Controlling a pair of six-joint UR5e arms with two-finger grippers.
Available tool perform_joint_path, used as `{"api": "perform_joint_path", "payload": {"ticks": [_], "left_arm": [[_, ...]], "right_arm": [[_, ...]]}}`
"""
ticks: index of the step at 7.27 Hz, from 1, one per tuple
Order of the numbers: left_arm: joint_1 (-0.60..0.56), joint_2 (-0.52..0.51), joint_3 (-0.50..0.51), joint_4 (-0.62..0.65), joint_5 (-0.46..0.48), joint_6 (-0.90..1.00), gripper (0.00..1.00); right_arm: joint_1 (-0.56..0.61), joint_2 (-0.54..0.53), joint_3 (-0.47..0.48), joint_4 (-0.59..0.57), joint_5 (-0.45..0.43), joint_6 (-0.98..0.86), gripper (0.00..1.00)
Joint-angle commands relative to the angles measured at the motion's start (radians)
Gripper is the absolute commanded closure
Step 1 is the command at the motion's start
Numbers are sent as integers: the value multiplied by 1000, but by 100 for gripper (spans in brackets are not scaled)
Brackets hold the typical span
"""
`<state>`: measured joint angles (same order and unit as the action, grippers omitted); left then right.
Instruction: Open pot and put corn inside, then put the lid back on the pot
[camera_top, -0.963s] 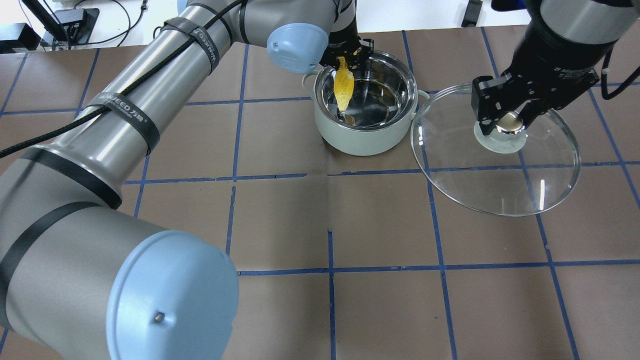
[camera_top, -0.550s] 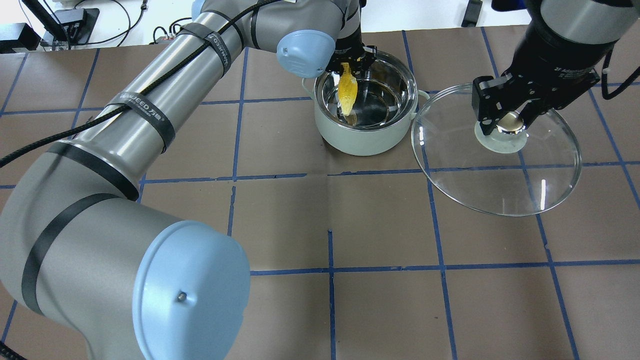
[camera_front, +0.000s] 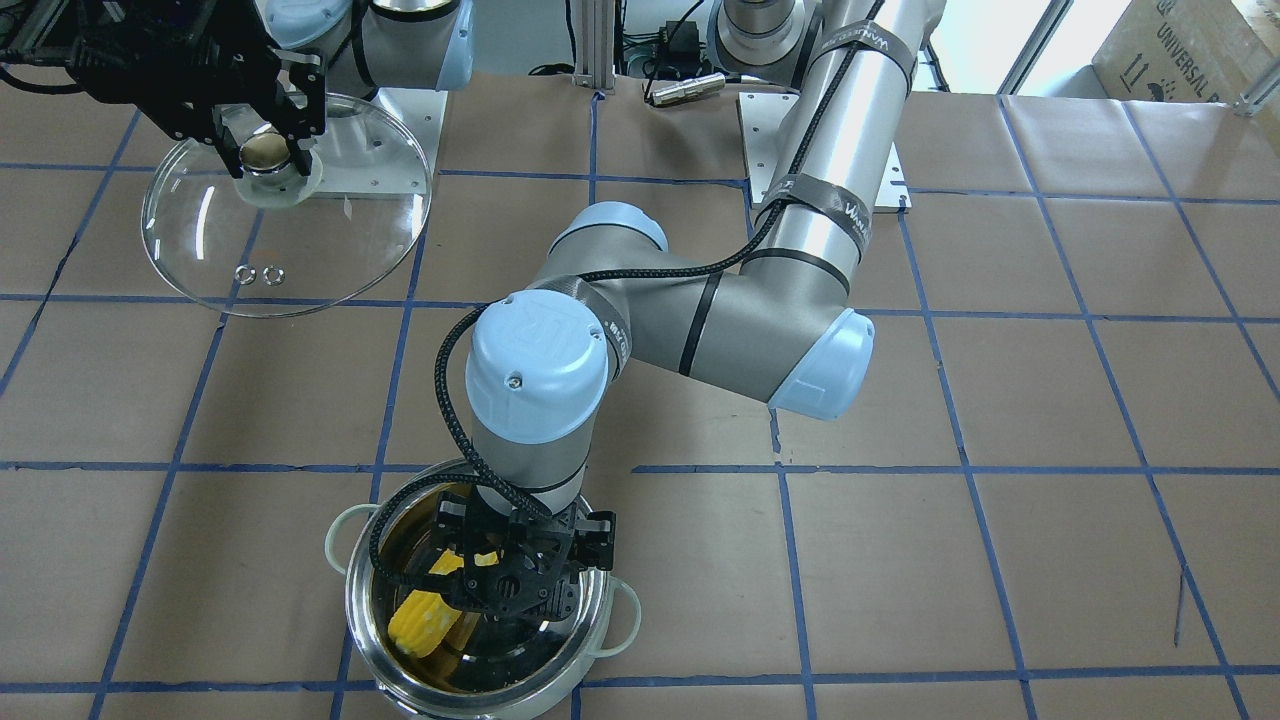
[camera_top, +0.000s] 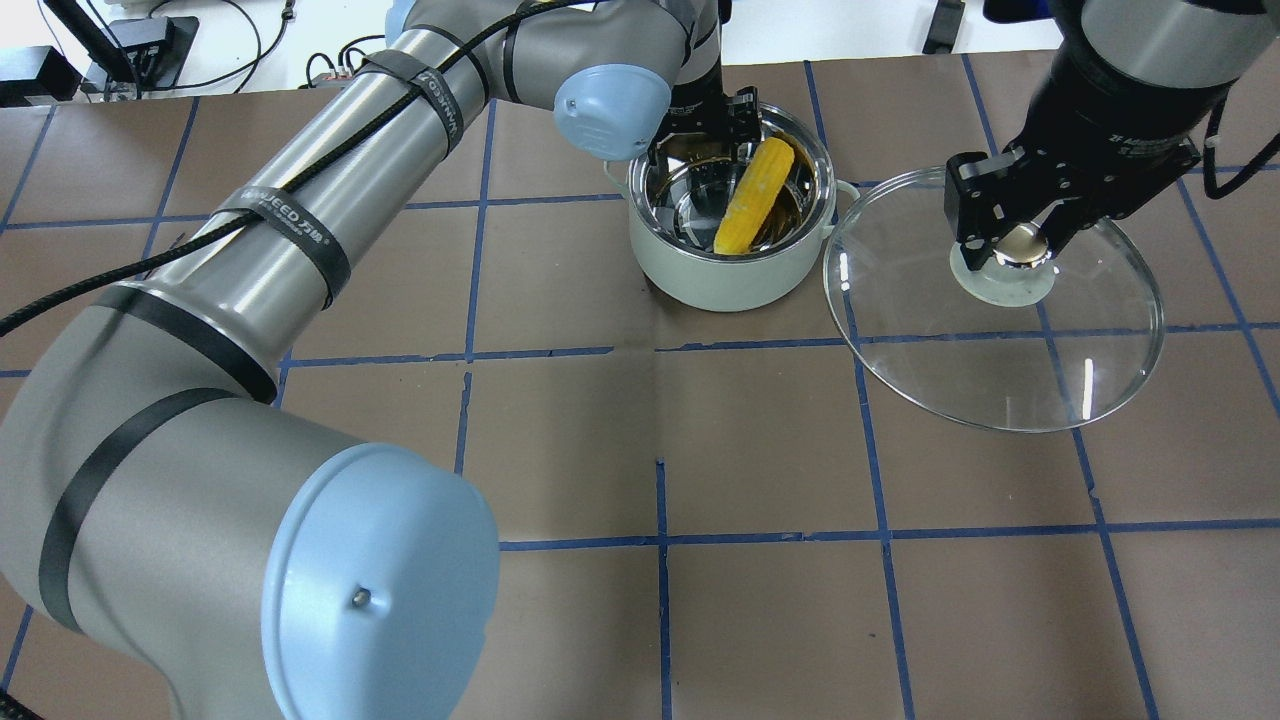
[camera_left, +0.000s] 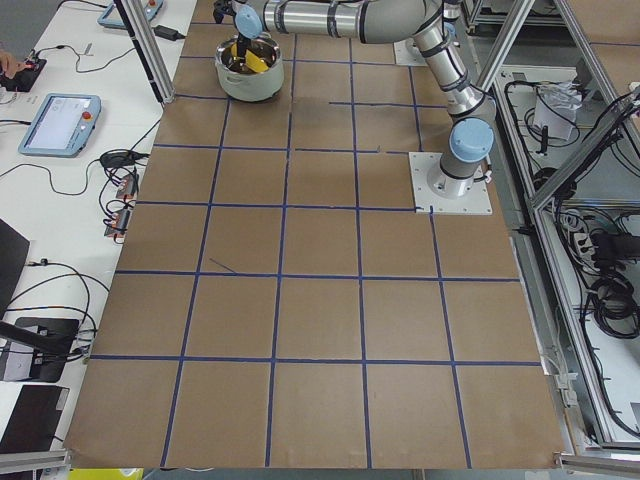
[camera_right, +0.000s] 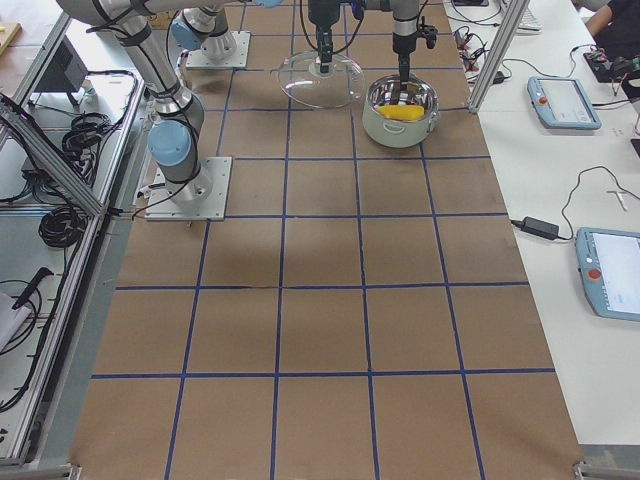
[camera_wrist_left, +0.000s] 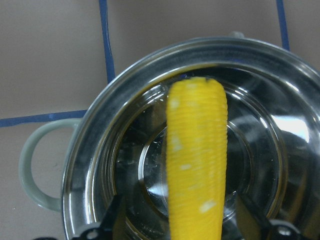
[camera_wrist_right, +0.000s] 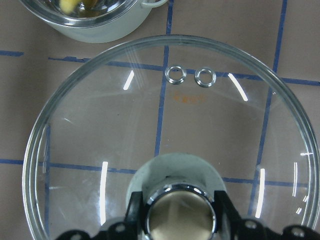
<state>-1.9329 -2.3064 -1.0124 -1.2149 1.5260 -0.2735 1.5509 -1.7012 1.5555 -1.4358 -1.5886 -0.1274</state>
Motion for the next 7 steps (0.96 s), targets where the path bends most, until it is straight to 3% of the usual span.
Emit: {"api": "perform_joint_path", "payload": {"ticks": [1, 3, 6, 7], "left_arm": [[55, 56, -6, -53, -7, 19, 0], [118, 141, -69, -121, 2, 161, 0], [299, 461, -399, -162, -13, 278, 0], [334, 557, -425, -310, -6, 280, 0]], "right_arm": [[0, 3, 0, -20, 1, 3, 54], [15, 43, -1, -87, 10, 9, 54], [101, 185, -5, -294, 10, 38, 53], [119, 222, -5, -354, 10, 64, 53]]}}
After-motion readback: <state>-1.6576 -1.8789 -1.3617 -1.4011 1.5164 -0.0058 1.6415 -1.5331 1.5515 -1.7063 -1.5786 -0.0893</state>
